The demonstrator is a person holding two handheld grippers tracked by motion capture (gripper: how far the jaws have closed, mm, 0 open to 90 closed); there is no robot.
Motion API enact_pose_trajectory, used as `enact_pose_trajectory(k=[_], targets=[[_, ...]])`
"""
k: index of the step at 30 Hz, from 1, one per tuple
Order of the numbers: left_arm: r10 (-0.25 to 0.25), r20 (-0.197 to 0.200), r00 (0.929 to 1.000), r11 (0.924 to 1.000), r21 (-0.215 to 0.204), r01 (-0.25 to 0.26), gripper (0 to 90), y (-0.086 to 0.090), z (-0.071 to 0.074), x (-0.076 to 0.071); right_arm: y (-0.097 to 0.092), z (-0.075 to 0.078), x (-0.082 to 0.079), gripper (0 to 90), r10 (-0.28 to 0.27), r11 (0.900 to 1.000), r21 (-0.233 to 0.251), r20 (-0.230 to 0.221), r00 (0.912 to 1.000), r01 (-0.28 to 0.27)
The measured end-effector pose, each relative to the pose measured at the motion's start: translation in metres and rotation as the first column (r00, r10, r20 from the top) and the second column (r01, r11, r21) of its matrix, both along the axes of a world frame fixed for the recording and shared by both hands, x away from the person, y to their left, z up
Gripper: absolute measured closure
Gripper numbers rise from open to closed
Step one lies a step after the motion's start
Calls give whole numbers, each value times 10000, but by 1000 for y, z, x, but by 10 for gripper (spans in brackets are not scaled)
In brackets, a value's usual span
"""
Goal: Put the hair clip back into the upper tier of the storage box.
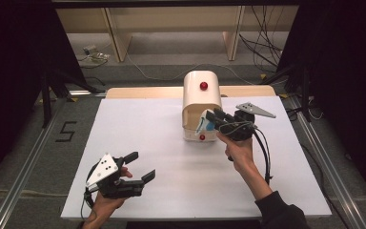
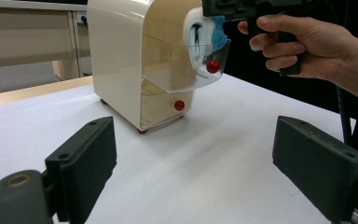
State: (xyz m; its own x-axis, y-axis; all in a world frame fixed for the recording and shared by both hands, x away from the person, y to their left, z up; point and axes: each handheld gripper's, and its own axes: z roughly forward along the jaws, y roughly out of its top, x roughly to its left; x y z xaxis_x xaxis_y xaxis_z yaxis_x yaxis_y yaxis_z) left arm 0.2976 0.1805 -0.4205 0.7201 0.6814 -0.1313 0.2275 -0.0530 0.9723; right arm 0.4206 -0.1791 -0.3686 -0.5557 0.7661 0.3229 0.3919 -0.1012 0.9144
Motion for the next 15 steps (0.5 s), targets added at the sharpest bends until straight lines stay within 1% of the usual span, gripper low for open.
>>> enact_pose_trajectory(k=[2,5,15], targets=[[0,-1,10000,10000,0,0,131,0,0,0,-1,1,0,542,123,9999,65,-25,9999,-123],[-9,10,10000,10000,7,9,131,0,0,0,-1,2,-1,526,162,9998,128,-27,9999,-162],[-11,13,10000,10000,9,11,131,0,0,0,-3,6,-4,499,390,9990,237,15,9992,-390]])
